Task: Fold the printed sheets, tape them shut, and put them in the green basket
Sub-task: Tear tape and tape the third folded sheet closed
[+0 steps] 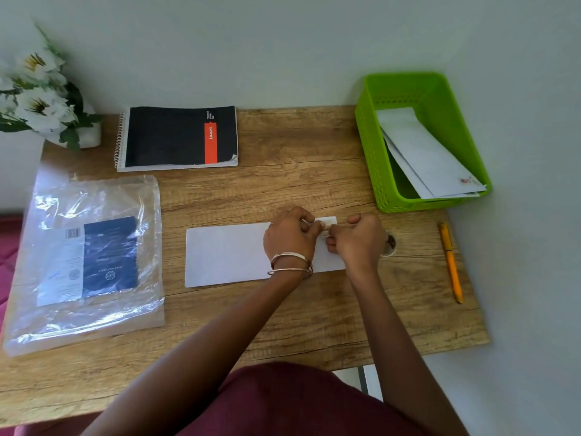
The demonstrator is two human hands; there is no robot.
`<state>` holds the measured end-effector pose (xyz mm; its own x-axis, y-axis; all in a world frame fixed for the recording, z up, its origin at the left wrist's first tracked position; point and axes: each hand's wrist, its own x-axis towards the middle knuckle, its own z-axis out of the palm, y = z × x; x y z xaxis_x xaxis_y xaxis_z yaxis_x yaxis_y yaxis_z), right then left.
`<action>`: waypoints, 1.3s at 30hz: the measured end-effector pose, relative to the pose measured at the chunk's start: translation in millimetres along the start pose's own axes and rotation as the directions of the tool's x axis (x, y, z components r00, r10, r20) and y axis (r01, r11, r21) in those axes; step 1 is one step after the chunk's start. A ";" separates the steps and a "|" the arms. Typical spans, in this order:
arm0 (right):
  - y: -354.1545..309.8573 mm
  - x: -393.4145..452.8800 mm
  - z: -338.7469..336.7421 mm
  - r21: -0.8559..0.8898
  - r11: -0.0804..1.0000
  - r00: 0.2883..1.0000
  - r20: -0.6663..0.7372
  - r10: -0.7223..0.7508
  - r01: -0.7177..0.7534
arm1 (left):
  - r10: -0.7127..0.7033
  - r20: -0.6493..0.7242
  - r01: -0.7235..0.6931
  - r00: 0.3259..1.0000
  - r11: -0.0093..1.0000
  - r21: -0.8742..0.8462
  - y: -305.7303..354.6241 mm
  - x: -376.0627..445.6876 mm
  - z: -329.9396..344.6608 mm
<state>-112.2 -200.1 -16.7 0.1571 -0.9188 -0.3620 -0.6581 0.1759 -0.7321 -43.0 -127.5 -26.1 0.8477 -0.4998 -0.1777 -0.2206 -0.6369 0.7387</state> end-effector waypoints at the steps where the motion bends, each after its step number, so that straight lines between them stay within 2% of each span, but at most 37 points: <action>1: 0.0 0.4 0.5 -0.008 1.000 1.000 -0.003 -0.001 0.001 | -0.003 -0.002 0.003 1.000 1.000 0.011 0.6 0.5 0.8; 7: -7.5 -1.6 -6.5 0.016 0.999 0.999 0.025 0.033 -0.033 | -0.043 0.011 0.042 0.999 0.998 0.049 4.5 3.4 0.8; 16: -17.5 -11.8 -28.1 0.045 0.996 0.986 0.156 0.064 -0.072 | -0.104 0.050 0.101 0.993 0.993 0.061 8.3 8.0 -0.8; 18: -11.4 -14.4 -32.1 0.002 1.000 0.989 0.150 0.006 -0.006 | -0.108 0.058 0.105 0.992 0.993 0.054 8.8 8.3 -1.5; 20: -5.6 -18.9 -34.0 -0.075 0.985 0.979 0.143 -0.142 0.154 | -0.114 0.065 0.111 0.991 0.992 0.056 9.9 8.3 -2.7; 23: 0.1 -23.1 -32.8 -0.224 0.868 0.895 0.147 -0.420 0.444 | -0.128 0.085 0.124 0.988 0.991 0.052 12.7 8.7 -5.6; 25: 5.0 -20.4 -27.8 -0.311 0.773 0.832 0.180 -0.524 0.554 | -0.143 0.102 0.139 0.984 0.989 0.052 14.8 9.4 -8.5; 29: 17.6 -13.3 -15.5 -0.428 0.669 0.793 0.278 -0.542 0.607 | -0.165 0.120 0.161 0.979 0.986 0.046 16.4 10.5 -11.0; 39: 35.6 -31.9 -17.3 -0.589 0.496 0.737 0.282 -0.614 0.638 | -0.158 0.111 0.154 0.981 0.987 0.046 17.3 9.0 -11.2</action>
<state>-153.4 -170.6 -21.2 0.7276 -0.6857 0.0192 -0.6598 -0.7072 -0.2538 -33.9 -136.4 -7.6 0.8129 -0.4550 -0.3636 -0.1097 -0.7327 0.6716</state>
